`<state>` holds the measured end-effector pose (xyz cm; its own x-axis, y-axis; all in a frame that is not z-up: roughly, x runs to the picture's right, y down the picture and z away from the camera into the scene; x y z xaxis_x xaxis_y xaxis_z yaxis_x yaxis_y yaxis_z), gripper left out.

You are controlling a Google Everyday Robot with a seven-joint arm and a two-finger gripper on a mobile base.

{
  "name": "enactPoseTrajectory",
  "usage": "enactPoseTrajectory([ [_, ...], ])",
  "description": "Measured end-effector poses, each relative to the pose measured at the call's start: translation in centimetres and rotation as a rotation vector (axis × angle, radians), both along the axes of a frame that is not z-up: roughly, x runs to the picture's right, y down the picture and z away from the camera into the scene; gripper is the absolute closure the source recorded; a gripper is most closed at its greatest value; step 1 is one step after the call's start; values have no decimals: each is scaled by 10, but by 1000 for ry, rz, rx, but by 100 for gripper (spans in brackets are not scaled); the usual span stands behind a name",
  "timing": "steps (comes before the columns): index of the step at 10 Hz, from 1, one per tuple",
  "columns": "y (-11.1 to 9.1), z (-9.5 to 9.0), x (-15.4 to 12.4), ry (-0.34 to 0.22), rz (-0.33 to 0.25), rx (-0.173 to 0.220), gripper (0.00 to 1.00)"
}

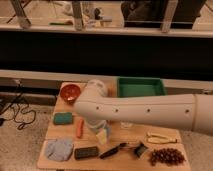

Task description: Place pepper in table surface

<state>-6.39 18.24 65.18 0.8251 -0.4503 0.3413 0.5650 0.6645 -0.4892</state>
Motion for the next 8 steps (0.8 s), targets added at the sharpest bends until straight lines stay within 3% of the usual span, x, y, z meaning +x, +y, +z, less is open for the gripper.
enactPoseTrajectory([
  [4,-10,4,-49,-81,-82,12,20],
  [8,-23,16,-57,-204,-136,4,20],
])
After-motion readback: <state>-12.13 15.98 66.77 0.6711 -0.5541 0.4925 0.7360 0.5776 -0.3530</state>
